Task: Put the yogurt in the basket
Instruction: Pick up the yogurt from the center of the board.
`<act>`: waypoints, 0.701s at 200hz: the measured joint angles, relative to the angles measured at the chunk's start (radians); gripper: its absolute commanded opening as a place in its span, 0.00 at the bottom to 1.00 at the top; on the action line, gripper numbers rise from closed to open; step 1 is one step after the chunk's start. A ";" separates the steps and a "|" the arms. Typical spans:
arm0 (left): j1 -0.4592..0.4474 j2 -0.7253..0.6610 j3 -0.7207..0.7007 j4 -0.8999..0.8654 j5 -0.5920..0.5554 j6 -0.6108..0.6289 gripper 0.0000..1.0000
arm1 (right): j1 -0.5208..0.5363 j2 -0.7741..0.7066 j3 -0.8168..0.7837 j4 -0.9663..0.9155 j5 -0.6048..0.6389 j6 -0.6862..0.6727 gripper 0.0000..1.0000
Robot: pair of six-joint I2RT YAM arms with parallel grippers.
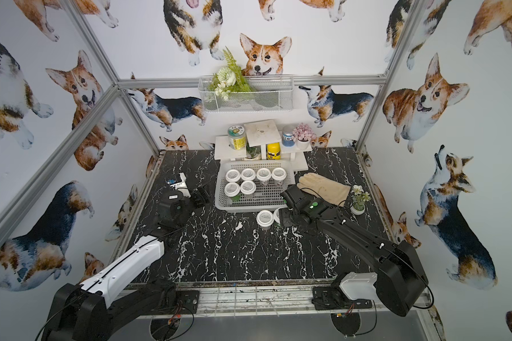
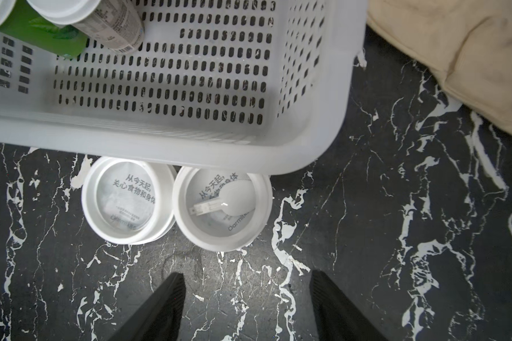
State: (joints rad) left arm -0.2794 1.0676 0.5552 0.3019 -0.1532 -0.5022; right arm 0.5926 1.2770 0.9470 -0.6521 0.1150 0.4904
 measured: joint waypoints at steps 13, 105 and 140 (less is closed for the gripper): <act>0.000 0.002 0.001 0.000 0.000 0.000 0.84 | -0.004 0.000 0.000 0.030 -0.033 -0.005 0.81; 0.000 0.013 0.009 0.000 0.012 0.000 0.84 | -0.006 0.120 0.013 0.096 -0.062 -0.030 0.80; 0.000 0.014 0.012 0.000 0.018 0.000 0.84 | -0.006 0.143 0.013 0.111 -0.061 -0.033 0.79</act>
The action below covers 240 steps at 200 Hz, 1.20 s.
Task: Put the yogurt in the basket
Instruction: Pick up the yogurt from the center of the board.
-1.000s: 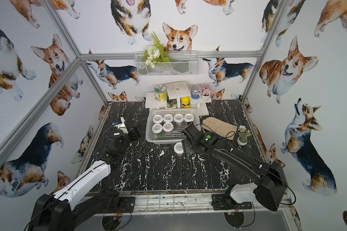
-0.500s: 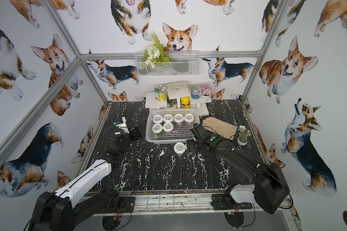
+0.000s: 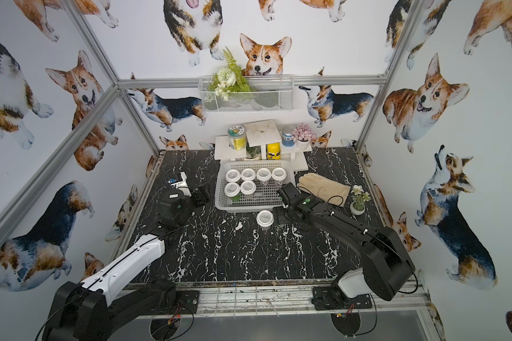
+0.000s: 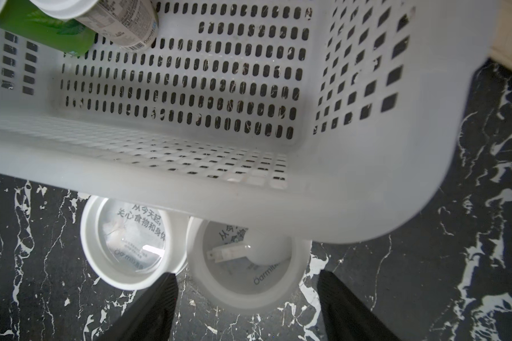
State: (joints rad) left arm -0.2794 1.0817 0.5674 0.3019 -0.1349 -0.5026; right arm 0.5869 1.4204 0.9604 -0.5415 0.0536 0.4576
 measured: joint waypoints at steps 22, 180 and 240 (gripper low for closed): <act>0.000 0.000 0.000 0.000 0.001 0.000 0.84 | -0.003 0.021 0.005 0.009 0.000 -0.005 0.79; 0.000 0.000 0.003 0.000 0.005 0.000 0.84 | -0.004 0.008 0.009 0.013 0.023 -0.023 0.70; 0.000 0.000 0.003 0.000 0.006 0.000 0.84 | -0.004 -0.083 -0.031 -0.034 0.030 -0.023 0.70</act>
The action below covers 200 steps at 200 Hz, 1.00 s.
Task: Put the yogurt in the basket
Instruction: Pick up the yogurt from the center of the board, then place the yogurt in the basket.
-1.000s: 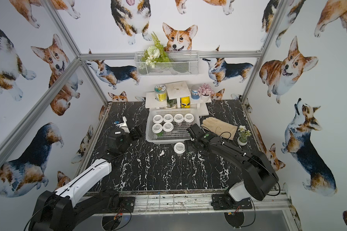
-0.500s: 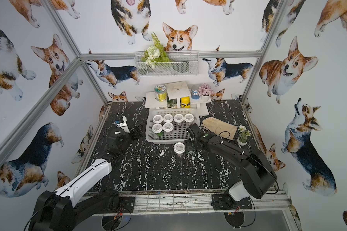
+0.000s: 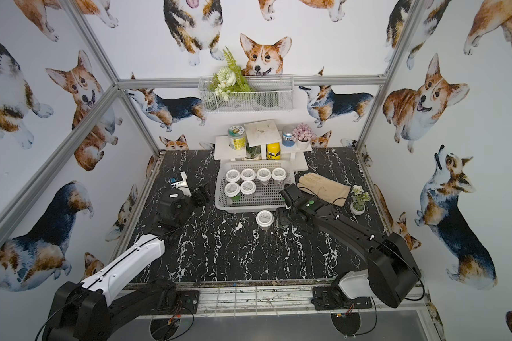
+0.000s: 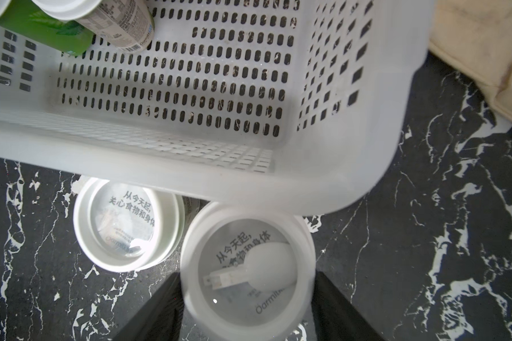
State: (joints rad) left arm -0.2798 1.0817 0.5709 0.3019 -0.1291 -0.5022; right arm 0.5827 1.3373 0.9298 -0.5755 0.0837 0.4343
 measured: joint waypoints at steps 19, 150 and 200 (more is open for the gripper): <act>0.000 0.000 0.000 0.000 0.002 0.000 0.84 | 0.000 -0.024 -0.009 -0.021 0.000 0.000 0.70; -0.001 0.011 0.004 0.000 0.002 0.000 0.84 | 0.006 -0.010 0.275 -0.204 -0.069 0.003 0.70; -0.001 0.012 0.004 0.000 0.002 0.000 0.84 | 0.006 0.149 0.519 -0.259 -0.083 -0.026 0.70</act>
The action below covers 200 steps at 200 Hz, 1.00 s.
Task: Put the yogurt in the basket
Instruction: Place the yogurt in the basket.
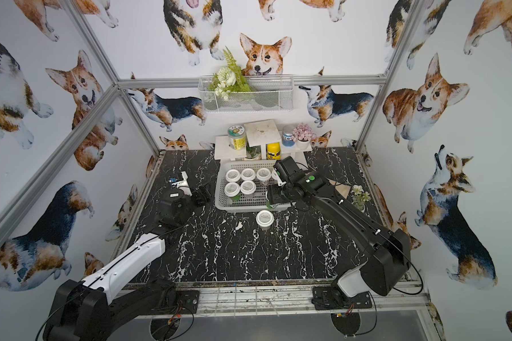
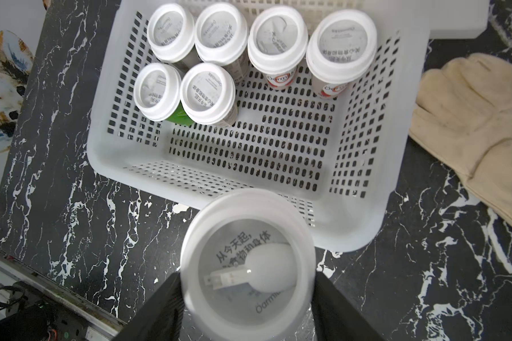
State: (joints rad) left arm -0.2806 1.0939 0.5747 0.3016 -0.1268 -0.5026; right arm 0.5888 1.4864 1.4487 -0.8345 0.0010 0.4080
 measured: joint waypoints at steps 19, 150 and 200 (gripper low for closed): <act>0.000 0.002 0.000 0.000 0.000 0.000 0.84 | 0.000 0.069 0.072 -0.002 0.000 -0.021 0.70; 0.000 0.035 0.011 0.000 0.005 0.000 0.84 | -0.010 0.374 0.254 0.020 0.106 -0.093 0.69; 0.000 0.023 0.007 0.002 0.005 0.000 0.84 | -0.020 0.430 0.254 0.062 0.137 -0.111 0.69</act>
State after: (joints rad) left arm -0.2806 1.1172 0.5819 0.3031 -0.1223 -0.5026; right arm 0.5686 1.9167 1.7031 -0.7723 0.1383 0.2974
